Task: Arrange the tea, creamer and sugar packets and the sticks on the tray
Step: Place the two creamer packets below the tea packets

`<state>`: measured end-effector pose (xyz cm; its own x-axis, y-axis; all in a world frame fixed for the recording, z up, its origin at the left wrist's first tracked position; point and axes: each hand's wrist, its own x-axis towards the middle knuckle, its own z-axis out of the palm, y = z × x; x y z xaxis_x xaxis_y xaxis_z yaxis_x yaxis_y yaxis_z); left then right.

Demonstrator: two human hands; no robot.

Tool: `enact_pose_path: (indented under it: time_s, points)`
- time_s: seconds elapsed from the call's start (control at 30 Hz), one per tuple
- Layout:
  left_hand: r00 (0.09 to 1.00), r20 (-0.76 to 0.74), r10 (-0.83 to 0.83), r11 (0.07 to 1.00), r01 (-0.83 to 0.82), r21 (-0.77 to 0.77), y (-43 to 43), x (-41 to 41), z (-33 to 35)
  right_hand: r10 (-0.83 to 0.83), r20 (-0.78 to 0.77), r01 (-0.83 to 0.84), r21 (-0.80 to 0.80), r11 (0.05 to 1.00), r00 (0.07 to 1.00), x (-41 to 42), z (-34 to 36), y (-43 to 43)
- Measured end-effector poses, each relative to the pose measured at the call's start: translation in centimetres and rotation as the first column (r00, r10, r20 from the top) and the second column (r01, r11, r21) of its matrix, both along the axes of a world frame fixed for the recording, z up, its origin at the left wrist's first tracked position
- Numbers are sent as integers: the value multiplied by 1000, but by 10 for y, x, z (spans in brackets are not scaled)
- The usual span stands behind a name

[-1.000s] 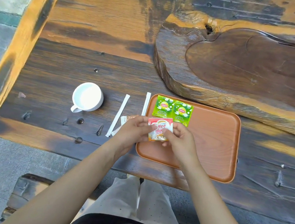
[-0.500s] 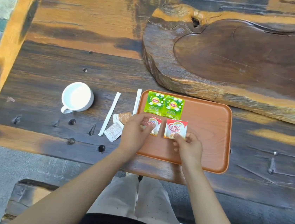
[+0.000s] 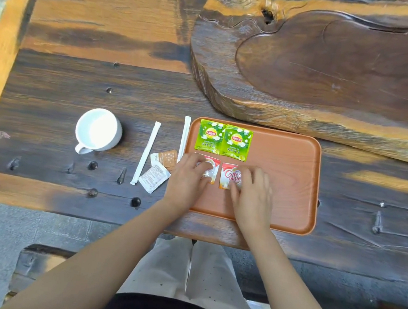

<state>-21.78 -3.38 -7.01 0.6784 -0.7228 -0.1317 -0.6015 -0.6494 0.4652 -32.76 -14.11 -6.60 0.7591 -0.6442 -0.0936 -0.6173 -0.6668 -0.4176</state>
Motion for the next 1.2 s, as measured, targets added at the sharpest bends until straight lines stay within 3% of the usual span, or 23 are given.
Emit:
enact_pose_path:
  time_s: [0.13,1.0,1.13,1.2]
  points:
    - [1000,-4,10,1000,-10,-8,0,0,-1,138,4,-138,19,990,990,3,-11,3]
    - [1000,4,-27,1000,27,12,1,5,-1,81,48,-83,53,995,996,11,-13,5]
    - [995,-2,101,994,-101,-46,15,18,7,35,122,-47,100,994,992,19,0,4]
    - [978,-16,207,976,-207,-63,31,28,10,89,143,-107,121,987,986,33,6,9]
